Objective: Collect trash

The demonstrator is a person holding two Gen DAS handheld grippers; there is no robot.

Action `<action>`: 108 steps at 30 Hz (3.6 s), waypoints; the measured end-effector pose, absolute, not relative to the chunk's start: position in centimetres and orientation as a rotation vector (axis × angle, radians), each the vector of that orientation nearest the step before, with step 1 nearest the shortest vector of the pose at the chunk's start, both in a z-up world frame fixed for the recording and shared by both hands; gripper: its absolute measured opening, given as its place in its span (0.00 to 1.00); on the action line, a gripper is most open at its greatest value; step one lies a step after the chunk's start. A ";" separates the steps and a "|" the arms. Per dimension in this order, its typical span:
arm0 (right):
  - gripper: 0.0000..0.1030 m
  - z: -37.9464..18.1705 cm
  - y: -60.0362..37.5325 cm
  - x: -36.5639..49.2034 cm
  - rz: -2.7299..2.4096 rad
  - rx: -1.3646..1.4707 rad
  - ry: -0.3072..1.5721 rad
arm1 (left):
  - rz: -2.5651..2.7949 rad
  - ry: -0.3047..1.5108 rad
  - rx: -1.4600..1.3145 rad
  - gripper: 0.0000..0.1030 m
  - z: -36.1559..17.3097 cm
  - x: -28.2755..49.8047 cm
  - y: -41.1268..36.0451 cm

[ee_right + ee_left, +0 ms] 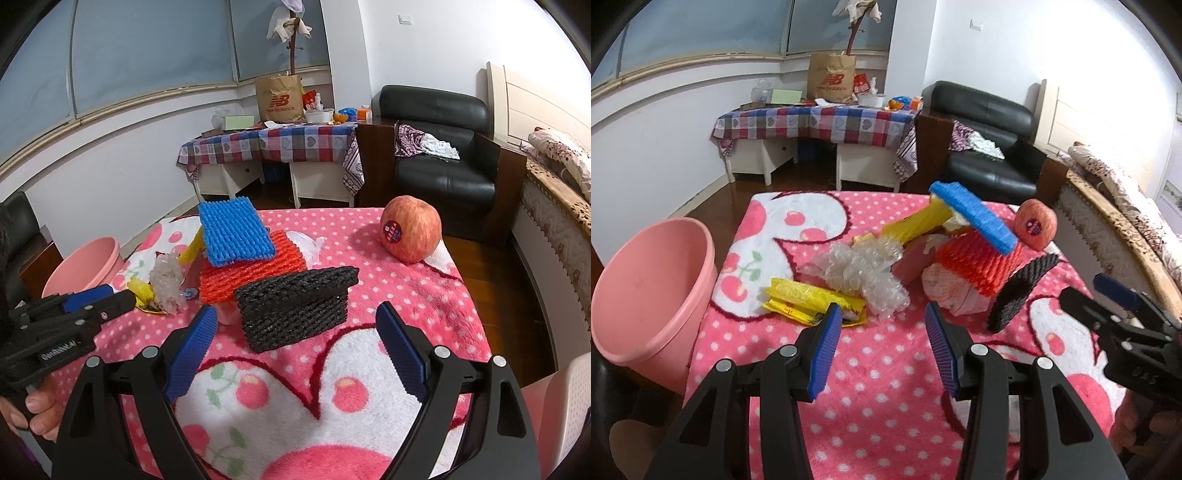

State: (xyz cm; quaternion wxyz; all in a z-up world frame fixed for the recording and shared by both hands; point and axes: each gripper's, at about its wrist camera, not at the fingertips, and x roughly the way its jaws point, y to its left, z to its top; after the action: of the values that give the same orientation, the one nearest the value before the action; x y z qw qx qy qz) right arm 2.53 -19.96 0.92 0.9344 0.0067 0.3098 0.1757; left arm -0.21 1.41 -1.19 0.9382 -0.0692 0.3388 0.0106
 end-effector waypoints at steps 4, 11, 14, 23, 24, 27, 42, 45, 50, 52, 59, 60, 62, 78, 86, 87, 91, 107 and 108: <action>0.85 0.9 -20.9 2.7 0.359 0.023 0.641 | -0.015 0.693 -0.157 0.46 -1.1 -0.1 1.3; 0.85 0.9 -21.1 2.7 0.363 0.032 0.646 | -0.140 0.692 -0.225 0.46 0.0 0.4 0.9; 0.85 0.9 -21.3 2.8 0.368 0.044 0.654 | -0.188 0.688 -0.233 0.45 1.0 1.4 0.2; 0.85 1.2 -22.6 3.8 0.378 0.088 0.667 | -0.240 0.727 -0.247 0.46 2.1 5.2 -2.2; 0.85 1.2 -22.7 4.0 0.384 0.098 0.670 | -0.240 0.737 -0.255 0.46 2.0 5.8 -2.2; 0.85 1.2 -22.8 4.2 0.400 0.112 0.674 | -0.230 0.773 -0.283 0.45 1.6 7.6 -2.4; 0.85 0.4 -22.7 6.0 0.469 0.236 0.747 | -0.213 0.793 -0.297 0.05 0.7 10.5 -2.6; 0.85 0.1 -22.7 7.0 0.497 0.326 0.787 | -0.231 0.745 -0.253 0.05 2.0 9.0 -2.7; 0.80 -0.8 -22.6 8.9 0.515 0.486 0.863 | -0.247 0.702 -0.211 0.05 3.3 6.9 -2.3; 0.76 -1.2 -22.6 9.6 0.509 0.524 0.887 | -0.252 0.695 -0.208 0.05 3.5 6.2 -1.8; 0.28 -3.5 -21.7 11.6 0.475 0.611 0.978 | -0.253 0.668 -0.204 0.05 3.9 4.1 0.1; 0.22 -3.7 -21.6 11.6 0.474 0.615 0.983 | -0.251 0.662 -0.200 0.05 4.0 3.7 0.4; 0.15 -3.8 -21.5 11.2 0.469 0.598 0.985 | -0.248 0.654 -0.198 0.05 3.9 3.0 1.0; 0.13 4.5 -21.5 6.1 0.461 0.364 0.662 | -0.147 0.594 -0.264 0.05 4.9 0.7 5.4; 0.13 7.9 -16.9 5.3 0.627 0.262 0.595 | -0.021 0.530 -0.283 0.05 5.9 -1.9 9.7; 0.13 8.0 -16.1 5.4 0.653 0.259 0.604 | -0.010 0.526 -0.286 0.05 5.9 -2.2 10.2; 0.13 8.2 -13.3 5.7 0.731 0.265 0.641 | 0.044 0.507 -0.310 0.05 5.9 -3.7 12.4; 0.13 6.8 0.2 6.4 1.001 0.211 0.812 | 0.283 0.503 -0.353 0.05 4.2 -8.8 21.1; 0.13 6.5 1.5 6.3 1.017 0.187 0.821 | 0.293 0.510 -0.357 0.05 3.9 -9.0 21.3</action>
State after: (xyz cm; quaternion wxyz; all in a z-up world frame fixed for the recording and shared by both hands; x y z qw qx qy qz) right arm 6.32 1.53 6.50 0.7897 0.0870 0.3815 0.4725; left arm -9.01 21.29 3.87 0.9415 -0.1748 0.2501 0.1434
